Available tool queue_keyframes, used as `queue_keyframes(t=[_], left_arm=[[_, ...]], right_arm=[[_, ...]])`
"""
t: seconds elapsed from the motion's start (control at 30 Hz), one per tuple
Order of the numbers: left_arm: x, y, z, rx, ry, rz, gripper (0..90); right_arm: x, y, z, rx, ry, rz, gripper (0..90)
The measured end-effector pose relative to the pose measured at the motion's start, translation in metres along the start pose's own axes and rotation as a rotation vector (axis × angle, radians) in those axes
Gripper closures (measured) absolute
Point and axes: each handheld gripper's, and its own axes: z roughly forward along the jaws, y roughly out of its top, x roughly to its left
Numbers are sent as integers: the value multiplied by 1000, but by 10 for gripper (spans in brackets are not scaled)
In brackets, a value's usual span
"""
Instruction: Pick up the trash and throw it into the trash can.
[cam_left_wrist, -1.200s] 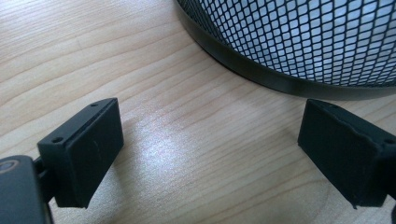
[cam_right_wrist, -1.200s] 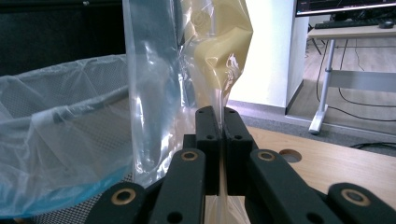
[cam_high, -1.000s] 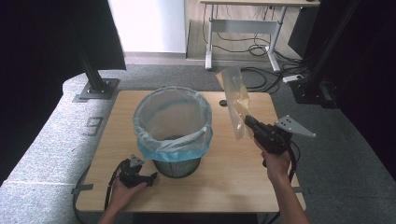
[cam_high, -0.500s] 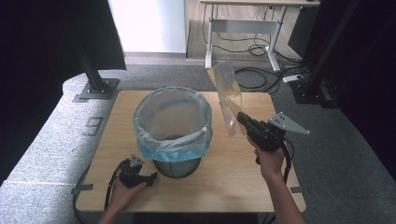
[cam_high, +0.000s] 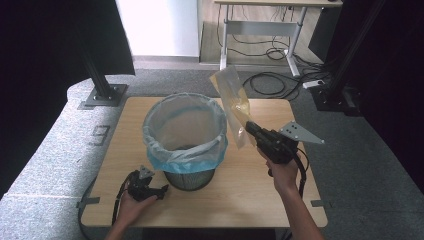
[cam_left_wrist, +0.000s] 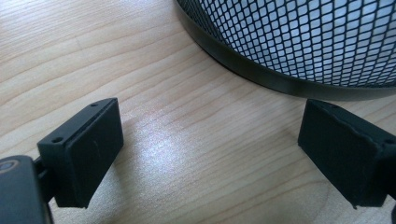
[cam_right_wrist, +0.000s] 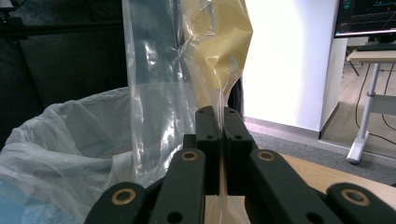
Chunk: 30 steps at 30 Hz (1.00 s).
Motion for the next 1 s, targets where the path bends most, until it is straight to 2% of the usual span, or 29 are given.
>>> queue_keyframes(t=[0.63,1.0], left_arm=[[0,0,0,0,0,0,66],[0,0,0,0,0,0,66]], right_arm=[[19,16,28,11,30,-19,869],[26,27,37,22,37,-38,867]])
